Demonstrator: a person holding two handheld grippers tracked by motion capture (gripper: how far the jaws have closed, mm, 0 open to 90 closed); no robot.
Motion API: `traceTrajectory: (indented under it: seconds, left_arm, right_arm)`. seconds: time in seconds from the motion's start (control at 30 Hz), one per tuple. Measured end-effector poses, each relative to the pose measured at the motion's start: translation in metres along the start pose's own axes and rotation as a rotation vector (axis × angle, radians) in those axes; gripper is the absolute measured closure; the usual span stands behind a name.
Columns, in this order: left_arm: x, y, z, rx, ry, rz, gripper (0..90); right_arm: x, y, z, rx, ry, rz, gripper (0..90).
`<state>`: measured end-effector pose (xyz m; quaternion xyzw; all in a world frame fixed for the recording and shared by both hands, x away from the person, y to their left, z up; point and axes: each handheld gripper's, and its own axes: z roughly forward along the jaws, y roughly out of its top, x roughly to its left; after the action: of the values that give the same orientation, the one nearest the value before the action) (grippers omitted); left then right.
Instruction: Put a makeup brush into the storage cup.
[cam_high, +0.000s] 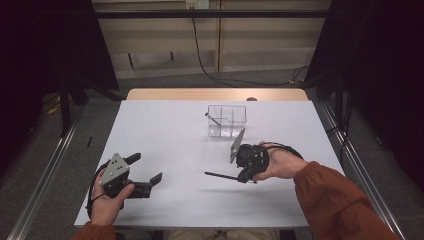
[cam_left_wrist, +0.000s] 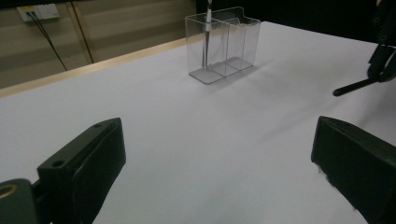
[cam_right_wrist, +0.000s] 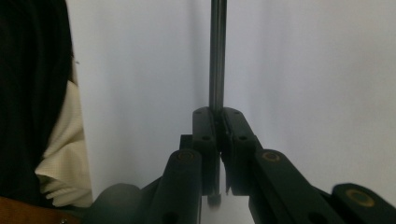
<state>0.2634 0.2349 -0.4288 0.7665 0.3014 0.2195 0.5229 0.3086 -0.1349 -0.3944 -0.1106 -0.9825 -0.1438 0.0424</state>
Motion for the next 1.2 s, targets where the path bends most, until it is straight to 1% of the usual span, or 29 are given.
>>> traceTrajectory:
  seconds: [0.07,0.1,0.13,0.17,0.2,0.23,0.3,0.37,0.4,0.43,0.47,0.57,0.63,0.7,0.73,0.8,0.83,0.97,1.0,1.07,1.1,1.13,1.2]
  left_arm:
    - [-0.001,0.003,0.001,0.002,-0.026,0.006,3.2]
    - [-0.001,0.005,0.001,0.005,-0.03,0.013,3.2]
    - [-0.001,0.007,0.001,0.002,-0.042,0.009,3.2]
    - [-0.001,0.008,0.001,0.007,-0.059,0.002,3.2]
    - [-0.001,0.01,0.001,0.007,-0.068,0.003,3.2]
    - [-0.002,0.012,0.001,0.007,-0.067,0.01,3.2]
    - [-0.002,0.016,0.002,0.005,-0.088,0.006,3.2]
    - [-0.004,0.019,0.003,-0.003,-0.102,0.014,3.2]
    - [-0.005,0.021,0.004,-0.009,-0.108,0.011,3.2]
    - [-0.006,0.023,0.007,-0.011,-0.112,0.007,3.0]
    - [-0.007,0.024,0.01,-0.015,-0.122,0.005,2.8]
    - [-0.012,0.029,0.015,-0.005,-0.147,0.027,2.9]
    - [-0.015,0.033,0.02,-0.01,-0.176,0.026,2.9]
    - [-0.017,0.036,0.023,-0.016,-0.185,0.024,3.0]
    - [-0.018,0.037,0.024,-0.003,-0.2,0.034,3.0]
    - [-0.022,0.039,0.028,0.014,-0.214,0.051,3.2]
    - [-0.025,0.04,0.03,0.024,-0.224,0.062,3.3]
    - [-0.03,0.042,0.037,0.046,-0.234,0.085,3.3]
    - [-0.032,0.042,0.039,0.049,-0.243,0.083,3.3]
    - [-0.033,0.044,0.042,0.055,-0.248,0.082,3.3]
    - [-0.034,0.046,0.044,0.061,-0.258,0.079,3.7]
    - [-0.035,0.047,0.046,0.07,-0.277,0.075,5.0]
    - [-0.037,0.05,0.049,0.078,-0.287,0.084,4.5]
  right_arm:
    - [0.0,0.001,-0.001,-0.002,-0.004,0.0,84.5]
    - [0.0,0.0,0.0,0.003,-0.003,0.002,84.5]
    - [0.0,0.0,0.001,0.01,-0.003,0.011,84.4]
    - [0.0,0.0,0.001,0.012,0.0,0.008,84.4]
    - [-0.001,0.0,0.001,0.008,0.0,0.004,84.4]
    - [-0.001,0.0,0.001,0.009,0.002,0.008,84.4]
    - [-0.001,0.0,0.002,0.005,0.002,0.003,84.4]
    - [-0.002,0.001,0.003,0.004,0.006,-0.006,84.4]
    - [-0.002,0.001,0.003,0.003,0.008,-0.008,84.5]
    - [-0.001,0.001,0.004,0.009,0.008,-0.001,84.4]
    - [-0.001,0.001,0.004,0.008,0.009,-0.008,84.4]
    - [0.0,0.002,0.004,0.003,0.013,-0.012,84.4]
    - [0.0,0.002,0.004,0.005,0.014,-0.015,84.4]
    - [0.0,0.001,0.004,0.005,0.016,-0.007,84.4]
    - [0.001,0.001,0.004,0.005,0.013,-0.003,84.5]
    - [0.0,0.0,0.003,0.004,0.015,-0.01,84.4]
    - [0.0,0.0,0.003,0.006,0.016,-0.007,84.4]
    - [0.0,0.0,0.004,0.002,0.015,-0.011,84.4]
    - [0.0,0.001,0.004,0.006,0.02,-0.018,84.4]
    - [0.0,0.002,0.006,0.013,0.022,-0.019,84.4]
    - [0.001,0.002,0.006,0.012,0.023,-0.017,84.4]
    - [0.001,0.002,0.006,0.013,0.024,-0.01,84.4]
    - [0.0,0.003,0.006,0.011,0.025,-0.021,84.4]
